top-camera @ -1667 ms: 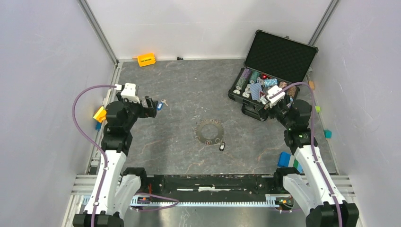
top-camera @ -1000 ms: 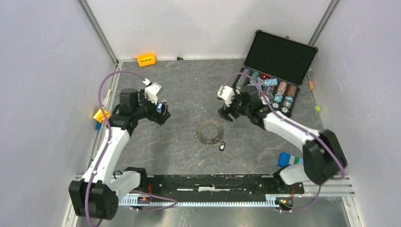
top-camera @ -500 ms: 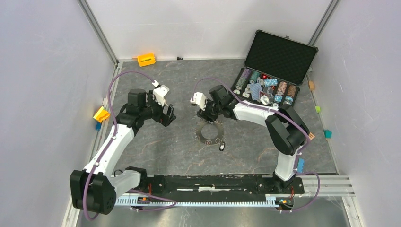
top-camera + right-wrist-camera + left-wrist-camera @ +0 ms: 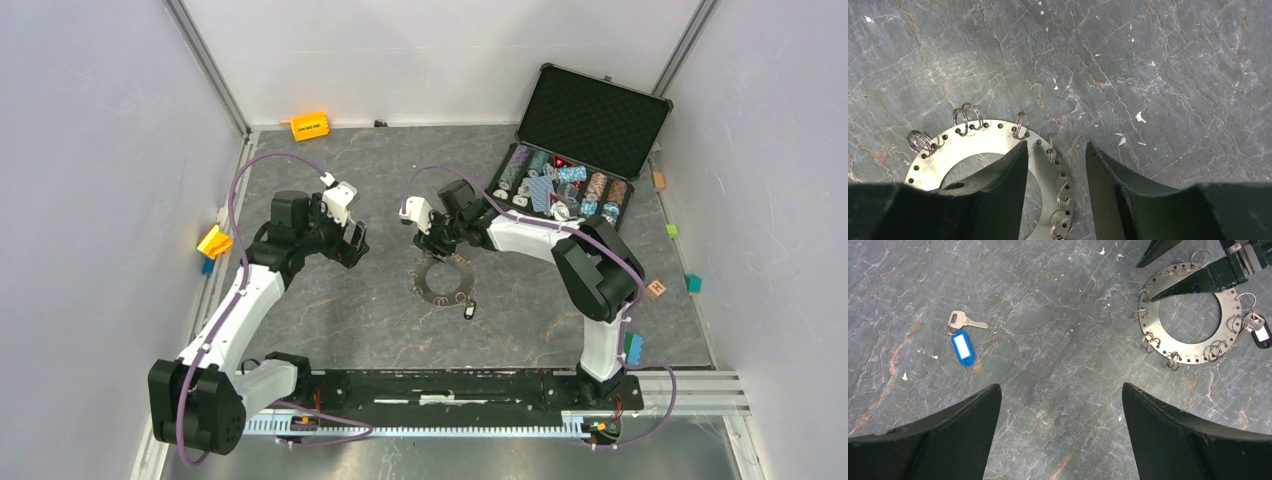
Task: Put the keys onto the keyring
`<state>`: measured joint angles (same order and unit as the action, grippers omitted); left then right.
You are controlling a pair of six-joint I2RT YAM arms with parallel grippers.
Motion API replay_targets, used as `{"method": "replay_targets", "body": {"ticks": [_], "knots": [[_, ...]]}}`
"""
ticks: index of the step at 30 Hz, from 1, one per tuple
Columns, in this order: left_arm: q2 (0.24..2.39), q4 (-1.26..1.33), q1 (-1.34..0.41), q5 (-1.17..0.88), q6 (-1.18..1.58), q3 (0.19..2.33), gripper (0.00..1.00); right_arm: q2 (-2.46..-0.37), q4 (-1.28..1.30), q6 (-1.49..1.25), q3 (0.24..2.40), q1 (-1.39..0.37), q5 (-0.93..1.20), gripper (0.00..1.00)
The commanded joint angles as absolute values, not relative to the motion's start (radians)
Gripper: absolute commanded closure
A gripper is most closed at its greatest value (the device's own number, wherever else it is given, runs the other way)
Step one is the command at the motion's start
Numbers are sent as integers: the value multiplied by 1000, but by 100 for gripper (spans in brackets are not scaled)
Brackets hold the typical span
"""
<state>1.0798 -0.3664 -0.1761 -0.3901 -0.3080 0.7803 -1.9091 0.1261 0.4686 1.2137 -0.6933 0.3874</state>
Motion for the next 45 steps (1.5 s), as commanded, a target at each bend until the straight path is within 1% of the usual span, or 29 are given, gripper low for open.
{"method": "replay_targets", "body": {"ticks": [1,10,18,22,28,39,42,45], "knots": [[1066,-334,-178,-371,-337,781,4,-1924,130,475,1259,-698,399,49],[1071,-336,-178,-371,-337,781,4,-1884,199,537,1258,-688,313,53],[1075,-336,-178,-385,-337,781,4,-1841,239,572,1212,-669,302,54],[1076,-336,-178,-387,-337,781,4,-1862,251,585,1229,-664,282,55],[1078,-334,-178,-391,-340,780,4,-1886,299,607,1247,-657,306,55],[1079,-331,-179,-394,-344,773,3,-1928,286,606,1259,-655,301,54],[1079,-331,-179,-394,-347,774,3,-1944,284,606,1272,-652,287,56],[1080,-331,-179,-397,-346,773,3,-1949,280,603,1284,-647,286,60]]}}
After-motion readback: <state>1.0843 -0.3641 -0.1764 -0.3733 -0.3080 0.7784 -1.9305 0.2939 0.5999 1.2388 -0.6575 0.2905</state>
